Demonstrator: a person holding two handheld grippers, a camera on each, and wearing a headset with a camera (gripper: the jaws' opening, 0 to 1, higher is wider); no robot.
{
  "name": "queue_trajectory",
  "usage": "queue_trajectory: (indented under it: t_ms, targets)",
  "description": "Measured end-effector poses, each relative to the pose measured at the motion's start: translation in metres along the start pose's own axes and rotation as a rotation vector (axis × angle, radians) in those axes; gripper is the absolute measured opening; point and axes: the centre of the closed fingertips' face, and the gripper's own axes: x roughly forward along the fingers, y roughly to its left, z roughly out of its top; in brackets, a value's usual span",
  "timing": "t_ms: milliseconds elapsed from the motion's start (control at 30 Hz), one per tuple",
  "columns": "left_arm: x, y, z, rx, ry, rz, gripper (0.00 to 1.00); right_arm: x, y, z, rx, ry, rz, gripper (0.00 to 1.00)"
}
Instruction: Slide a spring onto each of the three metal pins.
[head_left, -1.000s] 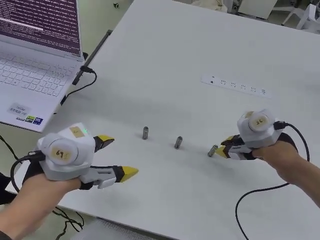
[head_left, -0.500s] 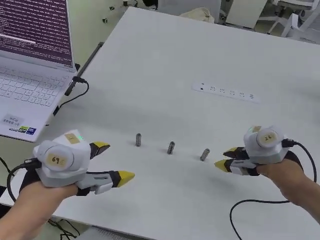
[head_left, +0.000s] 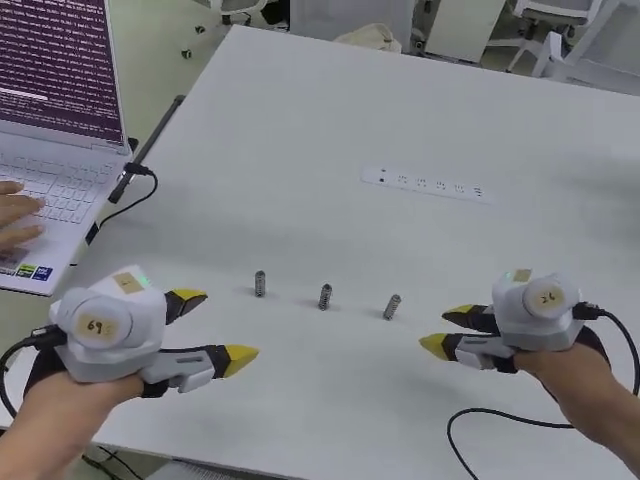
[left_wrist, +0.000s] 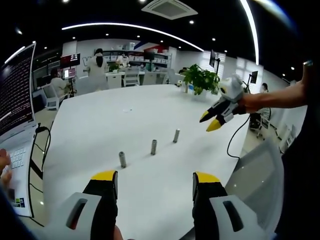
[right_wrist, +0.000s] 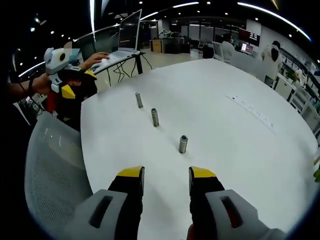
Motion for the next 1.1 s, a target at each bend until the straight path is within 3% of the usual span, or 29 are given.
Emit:
queue_trajectory:
  t_ms: [500, 1100]
  targets:
    - [-0.004, -0.005, 0.007, 0.004, -0.017, 0.007, 0.56, -0.032, 0.027, 0.001, 0.122, -0.152, -0.020, 0.42]
    - [-0.017, 0.001, 0.008, -0.061, -0.059, 0.055, 0.59, -0.035, 0.051, -0.008, 0.191, -0.170, -0.008, 0.52]
